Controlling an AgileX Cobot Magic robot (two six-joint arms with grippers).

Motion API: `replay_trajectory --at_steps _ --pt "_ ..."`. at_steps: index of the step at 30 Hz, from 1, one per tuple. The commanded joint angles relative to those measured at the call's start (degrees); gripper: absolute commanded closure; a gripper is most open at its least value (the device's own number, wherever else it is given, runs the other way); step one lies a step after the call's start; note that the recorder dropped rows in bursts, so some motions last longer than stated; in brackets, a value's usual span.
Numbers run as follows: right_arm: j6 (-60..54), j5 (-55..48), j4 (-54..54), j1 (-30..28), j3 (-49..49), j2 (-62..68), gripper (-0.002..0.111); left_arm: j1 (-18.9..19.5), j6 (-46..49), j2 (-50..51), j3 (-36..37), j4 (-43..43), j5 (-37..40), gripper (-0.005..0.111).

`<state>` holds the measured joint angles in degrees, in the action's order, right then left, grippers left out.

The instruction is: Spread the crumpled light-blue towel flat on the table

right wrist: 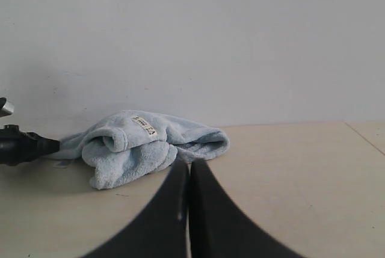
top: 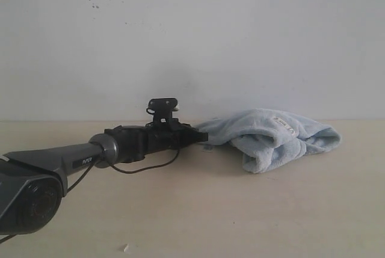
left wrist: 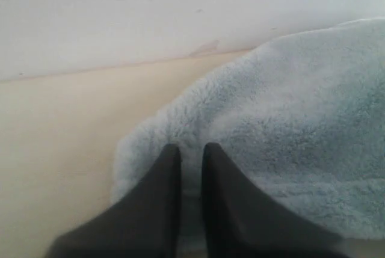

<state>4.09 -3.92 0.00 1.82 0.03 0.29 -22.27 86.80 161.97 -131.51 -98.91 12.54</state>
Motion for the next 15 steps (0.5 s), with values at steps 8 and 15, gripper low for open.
replay_trajectory --at_steps 8,15 --pt "-0.1 0.7 -0.3 0.1 0.0 -0.3 0.108 3.0 -30.3 0.1 1.1 31.6 12.5 0.103" --pt "-0.1 0.7 -0.3 0.1 0.0 -0.3 0.108 3.1 -44.3 -2.4 1.1 51.3 24.5 0.103"
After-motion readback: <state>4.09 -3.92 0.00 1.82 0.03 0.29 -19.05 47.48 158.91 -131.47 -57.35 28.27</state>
